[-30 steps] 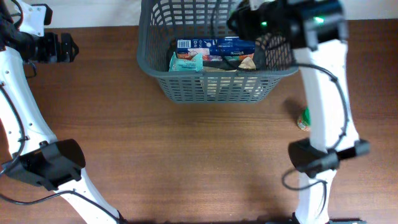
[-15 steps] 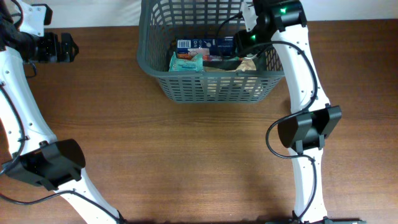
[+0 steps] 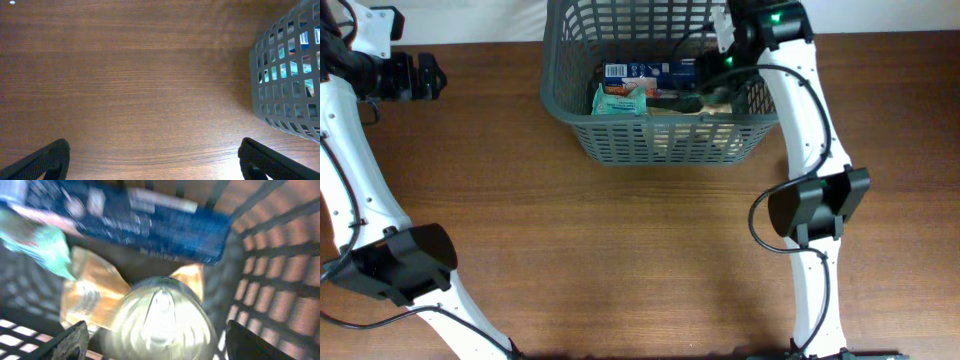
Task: Pack container
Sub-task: 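Carry the tin can over the basket and release it inside, then move the right gripper to the green-lidded jar and grasp it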
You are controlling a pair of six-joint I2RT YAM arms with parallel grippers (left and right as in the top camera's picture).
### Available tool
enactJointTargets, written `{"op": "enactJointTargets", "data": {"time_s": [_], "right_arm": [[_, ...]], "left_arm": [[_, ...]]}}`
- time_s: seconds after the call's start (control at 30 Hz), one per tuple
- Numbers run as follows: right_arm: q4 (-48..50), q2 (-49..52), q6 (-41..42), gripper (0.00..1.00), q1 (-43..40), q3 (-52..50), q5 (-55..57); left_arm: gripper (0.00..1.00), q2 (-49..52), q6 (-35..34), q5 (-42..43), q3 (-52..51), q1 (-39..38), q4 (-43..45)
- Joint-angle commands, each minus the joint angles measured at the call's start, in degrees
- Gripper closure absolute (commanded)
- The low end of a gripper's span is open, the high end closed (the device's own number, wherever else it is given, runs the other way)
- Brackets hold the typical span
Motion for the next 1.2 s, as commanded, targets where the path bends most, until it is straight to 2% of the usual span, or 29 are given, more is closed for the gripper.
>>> {"op": "enactJointTargets", "data": {"time_s": [0.0,0.03,0.2,0.3,0.37,0.47,0.6,0.77,0.93,1.17], "right_arm": [[-0.4,-10.3,0.4,0.14,-2.4,7.9,0.6],[-0.7,-12.4,0.4,0.11,-3.3,9.7,0.8],[-4.4,-19.7,0.4,0.11,-11.8,11.4,5.3],[-6.1,-20.4,4.9,0.13,-21.7,10.8,5.0],[-6.0,-20.4,6.9,0.15,-28.5,7.0,3.7],[-6.0,-20.4,10.5,0.14,-34.1,-3.1,2.6],[-4.4,-20.4,14.5,0.11,-34.9,-19.5,2.6],[0.4,-20.4,15.2,0.11,-30.9,-38.9,1.4],[2.8,-20.4,15.2,0.11,-26.3,-46.8,3.7],[2.7,-20.4,13.6,0.11,-25.7,-52.1,4.1]], "left_arm": [[0.01,0.0,-0.7,0.2,-0.4,0.0,0.0],[0.01,0.0,-0.7,0.2,-0.4,0.0,0.0],[0.01,0.0,-0.7,0.2,-0.4,0.0,0.0],[0.01,0.0,-0.7,0.2,-0.4,0.0,0.0],[0.01,0.0,-0.7,0.2,-0.4,0.0,0.0],[0.01,0.0,-0.7,0.2,-0.4,0.0,0.0],[0.01,0.0,-0.7,0.2,-0.4,0.0,0.0],[0.01,0.0,-0.7,0.2,-0.4,0.0,0.0],[0.01,0.0,-0.7,0.2,-0.4,0.0,0.0],[0.01,0.0,-0.7,0.2,-0.4,0.0,0.0]]}}
